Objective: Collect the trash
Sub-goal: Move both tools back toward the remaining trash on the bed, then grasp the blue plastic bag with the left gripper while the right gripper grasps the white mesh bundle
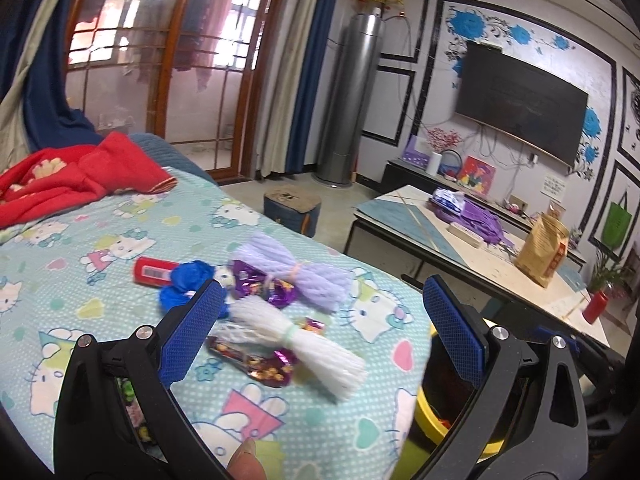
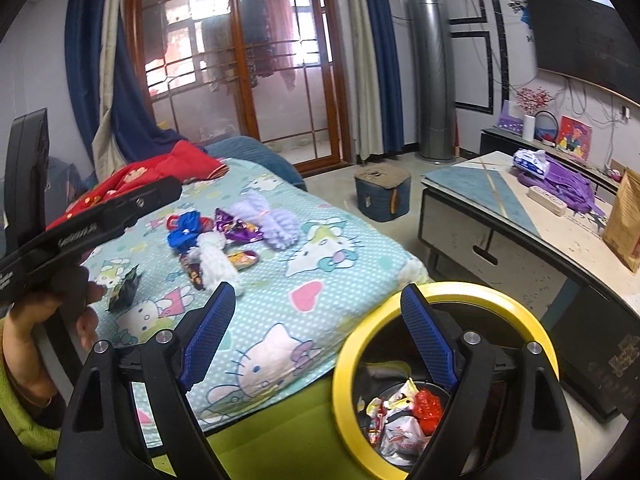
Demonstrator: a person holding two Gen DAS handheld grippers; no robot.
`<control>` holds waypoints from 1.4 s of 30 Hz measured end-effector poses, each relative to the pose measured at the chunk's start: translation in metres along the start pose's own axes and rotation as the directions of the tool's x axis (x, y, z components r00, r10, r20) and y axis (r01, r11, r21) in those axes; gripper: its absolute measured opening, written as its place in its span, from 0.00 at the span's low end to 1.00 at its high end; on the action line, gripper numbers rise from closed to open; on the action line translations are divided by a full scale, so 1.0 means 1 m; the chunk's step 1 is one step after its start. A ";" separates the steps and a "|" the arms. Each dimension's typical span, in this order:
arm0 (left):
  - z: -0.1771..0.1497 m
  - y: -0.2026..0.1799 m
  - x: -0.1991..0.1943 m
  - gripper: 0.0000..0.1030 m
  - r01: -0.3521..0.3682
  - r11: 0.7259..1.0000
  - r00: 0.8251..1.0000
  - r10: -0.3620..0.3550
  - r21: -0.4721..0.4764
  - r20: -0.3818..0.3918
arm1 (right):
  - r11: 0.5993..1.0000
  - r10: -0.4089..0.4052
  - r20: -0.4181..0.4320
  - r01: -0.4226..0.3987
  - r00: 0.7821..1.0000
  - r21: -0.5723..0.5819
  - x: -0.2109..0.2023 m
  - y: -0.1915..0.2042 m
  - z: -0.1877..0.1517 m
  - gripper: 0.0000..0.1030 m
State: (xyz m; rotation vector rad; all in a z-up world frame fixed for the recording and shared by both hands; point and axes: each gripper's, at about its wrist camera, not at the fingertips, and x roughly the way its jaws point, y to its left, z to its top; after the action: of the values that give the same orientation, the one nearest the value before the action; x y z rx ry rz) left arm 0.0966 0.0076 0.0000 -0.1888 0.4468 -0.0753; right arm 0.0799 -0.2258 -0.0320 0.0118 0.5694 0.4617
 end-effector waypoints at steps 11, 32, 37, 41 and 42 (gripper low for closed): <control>0.009 0.049 0.007 0.89 -0.090 0.992 0.995 0.087 -0.085 -0.039 | 0.995 0.082 -0.054 -0.085 0.995 -0.048 0.027 0.035 0.005 0.80; 0.004 0.105 0.059 0.89 -0.199 0.969 0.962 0.165 -0.147 -0.220 | 0.982 0.172 -0.171 -0.183 0.970 -0.052 0.110 0.073 0.016 0.72; 0.006 0.109 0.077 0.89 -0.192 0.967 0.953 0.143 -0.168 -0.266 | 0.976 0.204 -0.209 -0.215 0.956 -0.032 0.121 0.073 0.014 0.43; 0.005 0.112 0.090 0.71 -0.192 0.965 0.945 0.132 -0.181 -0.298 | 0.969 0.233 -0.240 -0.245 0.942 -0.018 0.121 0.071 0.006 0.20; 0.005 0.112 0.092 0.68 -0.191 0.965 0.944 0.130 -0.182 -0.303 | 0.968 0.237 -0.239 -0.249 0.942 -0.020 0.119 0.071 0.004 0.20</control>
State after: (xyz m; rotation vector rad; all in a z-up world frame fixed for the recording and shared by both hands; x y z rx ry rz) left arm 0.1847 0.1077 -0.0566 -0.3498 0.7621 0.1082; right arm 0.1414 -0.1111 -0.0805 -0.0204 0.7940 0.7248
